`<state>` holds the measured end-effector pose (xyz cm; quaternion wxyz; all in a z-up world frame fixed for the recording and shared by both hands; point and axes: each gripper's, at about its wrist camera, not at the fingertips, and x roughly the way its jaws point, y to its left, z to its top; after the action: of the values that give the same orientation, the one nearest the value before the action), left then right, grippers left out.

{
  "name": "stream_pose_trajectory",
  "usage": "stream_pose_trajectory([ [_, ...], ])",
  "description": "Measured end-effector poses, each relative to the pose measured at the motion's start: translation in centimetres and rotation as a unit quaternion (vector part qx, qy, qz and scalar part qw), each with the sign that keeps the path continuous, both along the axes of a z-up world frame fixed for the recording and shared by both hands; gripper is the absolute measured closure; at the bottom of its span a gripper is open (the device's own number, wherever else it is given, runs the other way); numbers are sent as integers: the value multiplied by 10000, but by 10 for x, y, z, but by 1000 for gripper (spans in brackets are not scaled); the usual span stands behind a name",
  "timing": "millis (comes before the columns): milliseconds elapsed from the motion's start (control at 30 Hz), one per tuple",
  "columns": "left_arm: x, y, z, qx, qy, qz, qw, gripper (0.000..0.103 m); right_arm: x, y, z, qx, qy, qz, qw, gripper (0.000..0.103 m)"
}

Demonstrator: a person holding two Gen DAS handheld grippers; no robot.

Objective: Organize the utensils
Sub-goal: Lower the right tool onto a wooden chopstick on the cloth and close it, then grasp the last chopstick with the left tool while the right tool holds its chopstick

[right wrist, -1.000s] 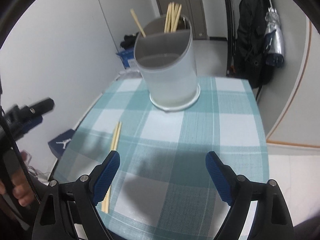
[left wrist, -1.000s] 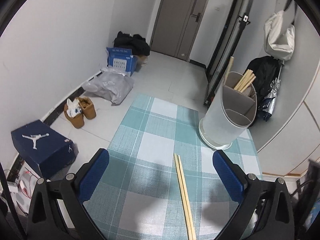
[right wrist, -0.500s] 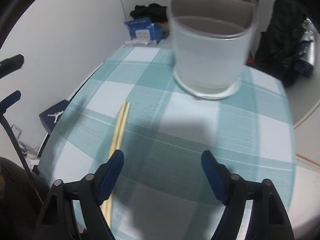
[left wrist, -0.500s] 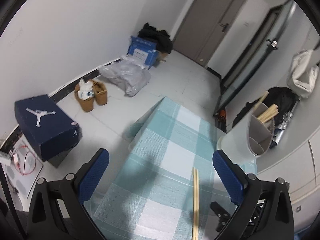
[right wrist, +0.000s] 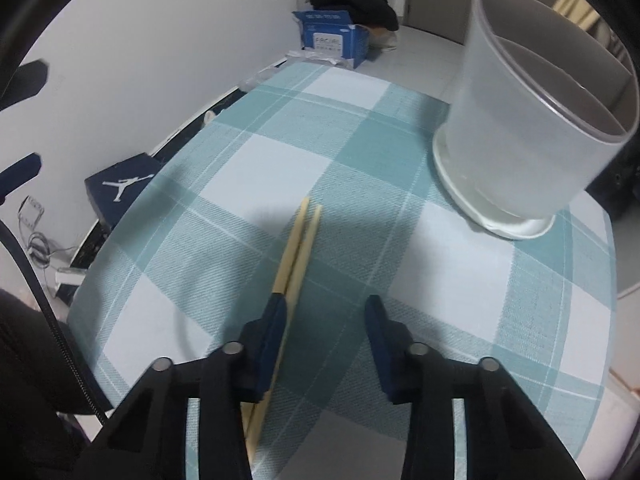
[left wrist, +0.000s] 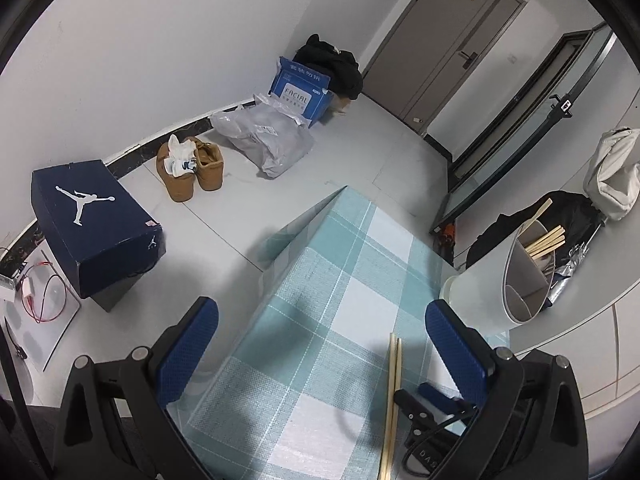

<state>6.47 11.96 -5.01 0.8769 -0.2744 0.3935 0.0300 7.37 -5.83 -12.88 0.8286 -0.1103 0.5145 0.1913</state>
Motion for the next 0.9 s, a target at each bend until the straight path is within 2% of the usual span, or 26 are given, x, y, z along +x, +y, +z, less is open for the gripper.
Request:
stream_pose_trajectory([
  [167, 0, 3, -2, 74, 49, 35, 10000, 1, -4, 9, -2, -189, -84, 28, 9998, 80],
  [200, -1, 4, -3, 72, 59, 43, 9999, 1, -4, 9, -1, -183, -84, 20, 9998, 85],
  [233, -1, 4, -3, 73, 66, 41, 9999, 1, -4, 8, -1, -183, -68, 25, 9998, 96],
  [400, -2, 3, -4, 55, 94, 27, 9999, 1, -5, 2, -1, -80, 107, 123, 9998, 98],
  [633, -3, 2, -4, -104, 157, -42, 9998, 1, -34, -28, 0, -401, 356, 468, 9975, 98],
  [733, -3, 1, -4, -149, 177, -58, 9997, 1, -44, -42, 1, -535, 450, 463, 9965, 94],
  [767, -3, 0, -5, -158, 204, -67, 9996, 1, -45, -44, 1, -548, 487, 434, 9964, 90],
  [833, -3, -1, -6, -201, 230, -84, 9995, 1, -45, -49, 3, -577, 536, 336, 9963, 70],
  [900, -3, -1, -7, -274, 200, -107, 9994, 1, -44, -48, 6, -561, 514, 341, 9965, 67],
])
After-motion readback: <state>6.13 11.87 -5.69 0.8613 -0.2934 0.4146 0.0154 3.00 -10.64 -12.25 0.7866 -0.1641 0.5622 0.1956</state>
